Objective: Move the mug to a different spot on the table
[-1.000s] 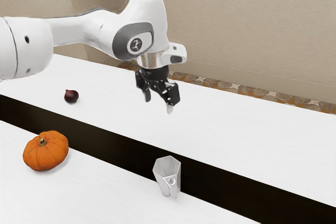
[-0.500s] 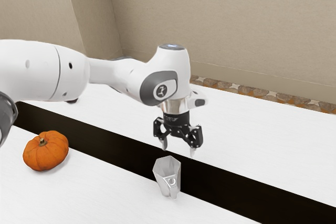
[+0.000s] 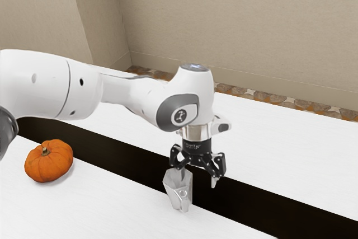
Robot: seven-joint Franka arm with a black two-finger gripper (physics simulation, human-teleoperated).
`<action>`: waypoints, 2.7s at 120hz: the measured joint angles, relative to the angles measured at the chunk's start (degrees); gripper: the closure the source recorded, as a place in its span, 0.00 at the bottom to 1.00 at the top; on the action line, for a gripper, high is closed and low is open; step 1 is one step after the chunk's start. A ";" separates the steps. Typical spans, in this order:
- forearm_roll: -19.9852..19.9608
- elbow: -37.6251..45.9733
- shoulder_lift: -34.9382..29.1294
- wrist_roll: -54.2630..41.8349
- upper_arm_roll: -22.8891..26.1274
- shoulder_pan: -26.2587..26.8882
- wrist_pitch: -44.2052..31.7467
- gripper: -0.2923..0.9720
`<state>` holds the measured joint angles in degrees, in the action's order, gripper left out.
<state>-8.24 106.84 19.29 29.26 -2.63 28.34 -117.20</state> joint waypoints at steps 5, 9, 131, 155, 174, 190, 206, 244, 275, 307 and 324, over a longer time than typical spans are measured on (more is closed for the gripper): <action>-0.08 0.06 0.23 0.47 0.00 0.03 -0.06 0.23; -0.10 0.06 0.45 0.82 0.00 0.04 -0.15 0.23; 4.48 7.22 -5.48 46.46 -2.80 5.68 -4.62 0.23; 4.68 11.75 -8.40 53.73 -2.85 7.63 -6.05 0.23; 4.78 12.74 -8.23 56.63 -4.94 7.79 -6.00 0.23; 4.79 12.80 -7.47 57.98 -5.58 7.77 -6.79 0.23; 4.63 13.38 -6.73 58.95 -5.62 7.80 -7.55 0.23; 4.13 15.51 -5.00 60.32 -5.63 7.79 -10.90 0.23; 4.03 15.62 -4.90 60.54 -5.70 7.80 -12.17 0.46; 4.04 15.22 -5.88 60.30 -5.81 7.86 -12.15 0.69; 4.50 15.05 -6.49 60.05 -5.81 7.90 -11.95 0.75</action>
<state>-3.74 121.88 12.80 89.32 -8.45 36.25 -129.14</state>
